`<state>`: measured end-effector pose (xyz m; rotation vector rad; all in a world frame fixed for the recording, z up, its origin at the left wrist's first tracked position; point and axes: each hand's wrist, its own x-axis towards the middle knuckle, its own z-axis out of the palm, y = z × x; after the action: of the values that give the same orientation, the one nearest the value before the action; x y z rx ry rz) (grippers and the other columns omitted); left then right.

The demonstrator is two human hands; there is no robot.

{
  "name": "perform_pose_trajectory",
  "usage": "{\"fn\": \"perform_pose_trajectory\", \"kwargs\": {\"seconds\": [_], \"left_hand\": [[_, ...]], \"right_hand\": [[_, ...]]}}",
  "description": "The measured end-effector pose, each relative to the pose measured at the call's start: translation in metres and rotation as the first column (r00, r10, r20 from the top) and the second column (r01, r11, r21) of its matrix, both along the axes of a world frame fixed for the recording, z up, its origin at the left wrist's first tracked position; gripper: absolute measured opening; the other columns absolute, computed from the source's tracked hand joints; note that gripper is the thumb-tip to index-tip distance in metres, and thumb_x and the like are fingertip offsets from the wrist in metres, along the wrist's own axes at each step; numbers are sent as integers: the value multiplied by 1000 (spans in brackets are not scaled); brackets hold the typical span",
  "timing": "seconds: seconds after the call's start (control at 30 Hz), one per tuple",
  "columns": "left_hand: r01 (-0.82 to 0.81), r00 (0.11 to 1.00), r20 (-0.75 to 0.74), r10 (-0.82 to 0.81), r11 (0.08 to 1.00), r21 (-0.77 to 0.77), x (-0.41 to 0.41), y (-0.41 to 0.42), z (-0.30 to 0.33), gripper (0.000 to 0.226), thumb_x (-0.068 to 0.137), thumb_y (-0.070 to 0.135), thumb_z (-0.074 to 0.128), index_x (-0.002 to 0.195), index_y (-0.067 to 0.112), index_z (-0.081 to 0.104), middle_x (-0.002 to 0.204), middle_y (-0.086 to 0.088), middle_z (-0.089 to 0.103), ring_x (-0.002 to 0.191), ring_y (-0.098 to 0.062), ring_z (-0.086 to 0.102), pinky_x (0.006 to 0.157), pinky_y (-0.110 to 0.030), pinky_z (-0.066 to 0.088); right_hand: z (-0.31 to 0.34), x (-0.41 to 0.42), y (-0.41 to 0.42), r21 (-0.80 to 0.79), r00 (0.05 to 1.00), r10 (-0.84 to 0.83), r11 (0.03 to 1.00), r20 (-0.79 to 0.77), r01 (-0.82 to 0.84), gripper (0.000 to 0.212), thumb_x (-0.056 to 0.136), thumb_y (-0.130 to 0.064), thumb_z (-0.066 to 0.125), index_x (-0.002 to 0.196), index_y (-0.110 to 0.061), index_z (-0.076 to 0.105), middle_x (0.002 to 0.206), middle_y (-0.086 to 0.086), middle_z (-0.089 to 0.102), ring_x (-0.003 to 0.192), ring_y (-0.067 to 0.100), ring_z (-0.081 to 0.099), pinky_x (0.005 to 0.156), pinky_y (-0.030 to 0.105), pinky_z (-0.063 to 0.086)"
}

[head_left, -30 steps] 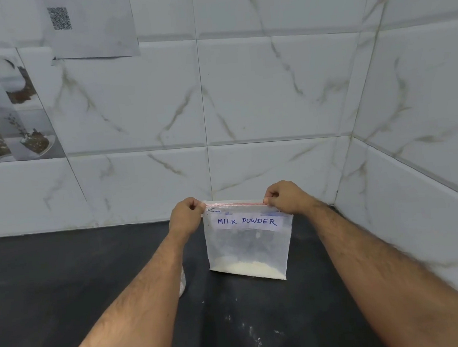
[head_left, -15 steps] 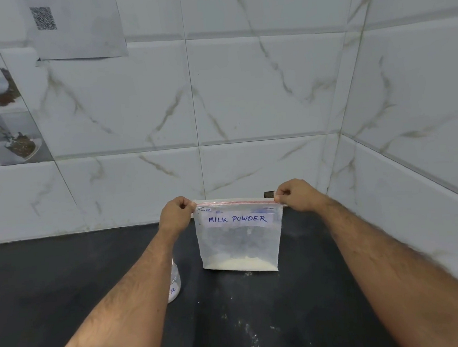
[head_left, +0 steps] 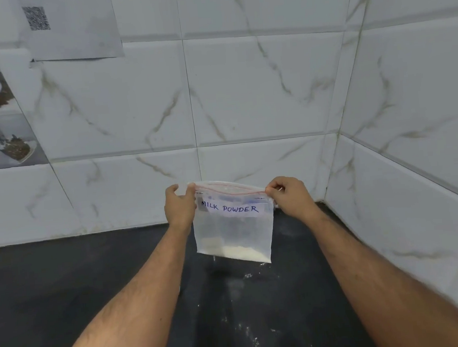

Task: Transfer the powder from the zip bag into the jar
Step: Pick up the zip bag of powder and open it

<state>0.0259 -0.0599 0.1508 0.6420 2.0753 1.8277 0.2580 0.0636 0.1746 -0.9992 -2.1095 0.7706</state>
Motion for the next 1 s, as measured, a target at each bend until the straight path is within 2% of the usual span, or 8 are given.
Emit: {"fn": "perform_pose_trajectory", "kwargs": {"seconds": [0.07,0.17,0.3,0.5,0.67,0.83,0.93,1.0], "left_hand": [[-17,1000,-13,16,996,-85,11,2,-8,54,85,67,56,102,16,57,89,-2,67,87,-30,70,81,-38,54],[90,994,-41,-103,966,-243,32,4,-21,58,87,72,49,65,19,49,66,-1,59,67,-28,58,66,-32,45],[141,989,-4,-150,939,-313,43,4,-26,51,92,58,54,61,19,47,60,-1,57,55,-21,50,55,-27,39],[252,968,90,-236,932,-262,45,5,-23,25,83,28,58,63,16,53,61,-4,55,46,-18,38,46,-22,27],[289,955,19,-296,916,-279,48,1,-20,21,81,25,57,63,17,50,65,-5,58,47,-18,39,46,-23,26],[313,941,-30,-336,904,-290,42,-6,-16,28,81,24,58,58,20,42,61,-2,54,46,-16,40,49,-25,29],[283,940,-94,-328,902,-325,31,-12,-12,32,81,25,56,54,21,39,53,1,47,49,-18,40,57,-29,34],[223,939,-170,-298,907,-357,17,-14,-3,37,82,27,57,51,20,38,51,-1,45,50,-20,40,57,-30,35]], "right_hand": [[-13,0,-10,-30,998,33,999,57,-31,15,89,-12,66,75,-17,69,71,-10,66,65,6,57,67,23,44],[-31,1,-21,-52,995,54,997,86,-49,14,87,-14,67,75,-20,70,70,-11,66,64,2,57,65,18,42],[-31,4,-24,-64,996,56,997,67,-52,15,85,-16,67,71,-22,68,63,-13,63,58,0,54,61,14,41],[-21,3,-20,-181,977,129,979,169,-98,22,87,-35,71,75,-17,70,68,-9,63,61,4,52,64,25,42],[-2,-31,-18,-106,941,67,994,332,-34,35,84,-46,70,72,-13,64,72,-1,65,67,16,57,67,32,47],[2,-63,-24,-146,850,119,988,513,-50,19,79,-25,69,79,-6,71,82,9,74,78,25,68,73,40,58],[8,-66,-17,-55,821,31,998,570,1,16,77,-9,59,61,-11,56,64,5,59,74,31,62,60,33,46],[20,-58,-7,-15,832,-96,992,547,124,12,75,-7,55,63,-10,54,67,5,57,72,32,60,58,26,41]]}}
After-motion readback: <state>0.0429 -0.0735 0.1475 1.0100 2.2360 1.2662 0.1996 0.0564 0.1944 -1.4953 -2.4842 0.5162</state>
